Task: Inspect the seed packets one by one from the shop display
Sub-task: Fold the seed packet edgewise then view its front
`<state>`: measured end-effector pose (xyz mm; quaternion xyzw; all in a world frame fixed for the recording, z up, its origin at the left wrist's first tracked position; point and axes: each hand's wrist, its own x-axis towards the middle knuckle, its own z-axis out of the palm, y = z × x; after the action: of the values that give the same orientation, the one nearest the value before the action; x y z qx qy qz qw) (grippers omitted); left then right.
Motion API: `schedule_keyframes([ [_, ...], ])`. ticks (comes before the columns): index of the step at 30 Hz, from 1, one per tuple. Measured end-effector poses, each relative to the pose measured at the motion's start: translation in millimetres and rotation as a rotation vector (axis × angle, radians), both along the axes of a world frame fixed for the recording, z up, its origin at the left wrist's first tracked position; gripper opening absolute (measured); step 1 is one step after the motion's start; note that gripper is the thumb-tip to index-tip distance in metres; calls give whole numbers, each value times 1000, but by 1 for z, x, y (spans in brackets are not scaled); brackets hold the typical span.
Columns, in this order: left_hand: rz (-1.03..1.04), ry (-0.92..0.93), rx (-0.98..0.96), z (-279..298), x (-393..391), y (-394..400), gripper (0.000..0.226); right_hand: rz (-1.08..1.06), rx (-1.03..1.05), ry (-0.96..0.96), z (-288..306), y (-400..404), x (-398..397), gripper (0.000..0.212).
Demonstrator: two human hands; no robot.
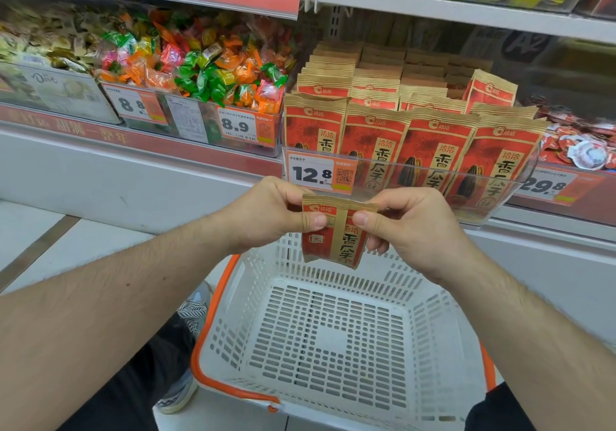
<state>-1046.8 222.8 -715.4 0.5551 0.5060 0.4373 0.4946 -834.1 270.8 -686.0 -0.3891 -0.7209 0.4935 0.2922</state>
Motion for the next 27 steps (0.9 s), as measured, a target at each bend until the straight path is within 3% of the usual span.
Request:
schedule_keyframes([
  [3, -4, 35, -26, 1, 0, 0, 32, -55, -21, 52, -2, 0, -1, 11],
  [7, -11, 74, -101, 2, 2, -1, 35, -134, -162, 189, -4, 3, -2, 17],
  [12, 45, -37, -132, 5, 5, 0, 35, 8, -170, -46, -1, 3, 0, 4],
  [15, 72, -99, -155, 8, 6, -1, 40, 91, -245, -170, -3, 3, 1, 6],
  [20, -1, -120, -254, 12, 5, -3, 48, 93, -360, -156, -5, 7, 4, 24],
  [27, 12, -194, -347, 17, 5, -5, 31, 271, -499, -124, -8, 9, 9, 52],
])
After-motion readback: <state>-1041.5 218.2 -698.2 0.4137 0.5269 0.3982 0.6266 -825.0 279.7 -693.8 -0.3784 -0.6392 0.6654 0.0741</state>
